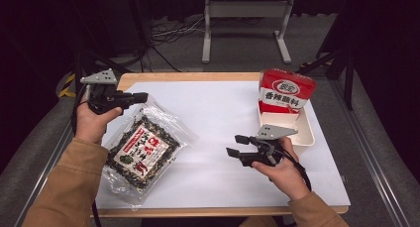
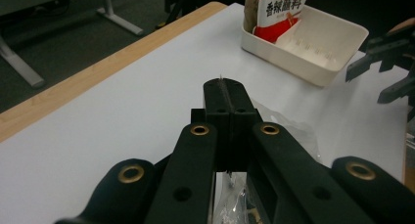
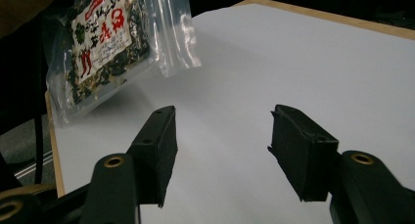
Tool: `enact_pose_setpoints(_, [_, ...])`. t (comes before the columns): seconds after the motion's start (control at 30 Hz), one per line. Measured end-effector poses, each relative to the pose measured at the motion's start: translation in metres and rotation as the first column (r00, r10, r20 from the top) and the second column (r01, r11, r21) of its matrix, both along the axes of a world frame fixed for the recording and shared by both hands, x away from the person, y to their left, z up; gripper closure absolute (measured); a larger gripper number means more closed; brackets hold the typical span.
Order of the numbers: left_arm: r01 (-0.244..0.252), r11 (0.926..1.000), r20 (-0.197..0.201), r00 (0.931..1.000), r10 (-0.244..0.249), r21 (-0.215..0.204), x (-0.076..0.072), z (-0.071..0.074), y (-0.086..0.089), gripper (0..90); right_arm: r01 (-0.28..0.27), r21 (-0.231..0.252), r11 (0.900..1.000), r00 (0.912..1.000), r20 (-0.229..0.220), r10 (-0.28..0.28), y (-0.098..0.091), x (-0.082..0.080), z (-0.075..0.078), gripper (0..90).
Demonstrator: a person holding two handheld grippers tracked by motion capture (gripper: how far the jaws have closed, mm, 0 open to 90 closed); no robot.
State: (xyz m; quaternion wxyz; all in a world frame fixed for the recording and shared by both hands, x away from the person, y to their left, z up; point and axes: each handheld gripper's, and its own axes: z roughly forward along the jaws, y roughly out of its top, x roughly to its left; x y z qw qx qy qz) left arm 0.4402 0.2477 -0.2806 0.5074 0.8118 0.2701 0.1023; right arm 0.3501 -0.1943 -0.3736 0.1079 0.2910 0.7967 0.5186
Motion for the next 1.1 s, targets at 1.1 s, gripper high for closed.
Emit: enact_pose_setpoints(1.1, [0.031, 0.9981, 0.057, 0.9980, -0.028, -0.053, -0.025, 0.015, 0.006, 90.0, -0.092, 0.020, 0.9955, 0.9952, -0.032, 0.093, 0.095, 0.013, -0.023, 32.2])
